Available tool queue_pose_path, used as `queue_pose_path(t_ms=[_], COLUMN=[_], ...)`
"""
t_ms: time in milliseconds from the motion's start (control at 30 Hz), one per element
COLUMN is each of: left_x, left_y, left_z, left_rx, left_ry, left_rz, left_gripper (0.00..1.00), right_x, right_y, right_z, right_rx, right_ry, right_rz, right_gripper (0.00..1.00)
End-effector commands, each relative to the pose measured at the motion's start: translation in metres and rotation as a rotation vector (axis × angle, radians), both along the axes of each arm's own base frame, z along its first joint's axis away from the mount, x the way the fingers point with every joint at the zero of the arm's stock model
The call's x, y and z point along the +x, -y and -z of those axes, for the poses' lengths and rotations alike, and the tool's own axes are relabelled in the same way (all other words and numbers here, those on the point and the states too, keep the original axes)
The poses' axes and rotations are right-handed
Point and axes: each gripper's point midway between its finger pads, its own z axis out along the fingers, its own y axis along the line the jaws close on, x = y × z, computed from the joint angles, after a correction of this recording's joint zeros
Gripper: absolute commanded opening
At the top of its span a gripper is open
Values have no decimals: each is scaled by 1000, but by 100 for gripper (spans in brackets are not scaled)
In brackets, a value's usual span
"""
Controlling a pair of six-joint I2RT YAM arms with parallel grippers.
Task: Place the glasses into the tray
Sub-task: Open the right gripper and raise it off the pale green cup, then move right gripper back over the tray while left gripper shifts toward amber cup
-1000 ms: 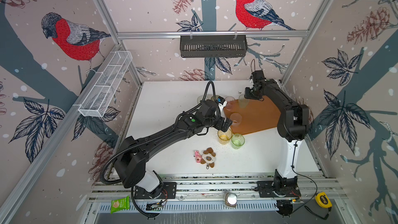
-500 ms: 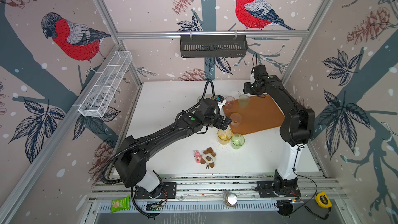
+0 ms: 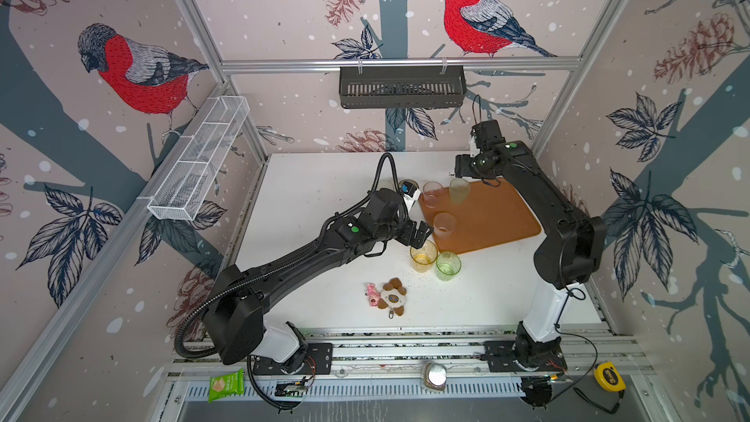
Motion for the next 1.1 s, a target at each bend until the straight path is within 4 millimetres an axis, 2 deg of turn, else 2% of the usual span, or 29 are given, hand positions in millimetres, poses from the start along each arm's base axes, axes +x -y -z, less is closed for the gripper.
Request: queue_pose_path(t_ms=[0, 267, 333, 600, 767, 867, 1067], left_x=[-2, -16, -18, -34, -41, -40, -27], left_y=[-2, -16, -17, -29, -34, -36, -39], left_z=[-5, -5, -10, -2, -5, -5, -6], left_rx=[-22, -55, -69, -77, -94, -89, -99], left_ry=[7, -2, 5, -32, -45, -52, -73], left_rz=[-7, -17, -18, -10, -11, -30, -124], left_gripper=[98, 98, 98, 98, 98, 98, 98], right_x=[-16, -51, -59, -92, -109, -117, -139], right_y=[-1, -13, -17, -26, -32, -39, -45], right_z=[-7, -23, -26, -32, -40, -36, -12], right_rx=[-54, -75, -83, -103, -80, -52, 23], right_ry=[-2, 7, 5, -13, -3, 1, -14], right_rz=[9, 17, 15, 12, 2, -41, -145], right_gripper=[80, 86, 86, 87, 87, 87, 88])
